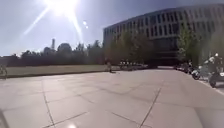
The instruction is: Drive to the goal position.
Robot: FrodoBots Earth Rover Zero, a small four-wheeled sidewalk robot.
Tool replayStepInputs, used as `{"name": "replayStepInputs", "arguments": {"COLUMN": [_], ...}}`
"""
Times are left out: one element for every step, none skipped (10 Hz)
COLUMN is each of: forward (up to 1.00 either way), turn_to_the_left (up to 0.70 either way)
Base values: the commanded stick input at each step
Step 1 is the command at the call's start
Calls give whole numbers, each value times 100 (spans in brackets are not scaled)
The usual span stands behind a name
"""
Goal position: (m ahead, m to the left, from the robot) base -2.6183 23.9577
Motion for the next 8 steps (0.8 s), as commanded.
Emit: {"name": "replayStepInputs", "arguments": {"forward": [6,6,6,6,6,6,6,6], "turn_to_the_left": [23,23,23,25,25,23,25,23]}}
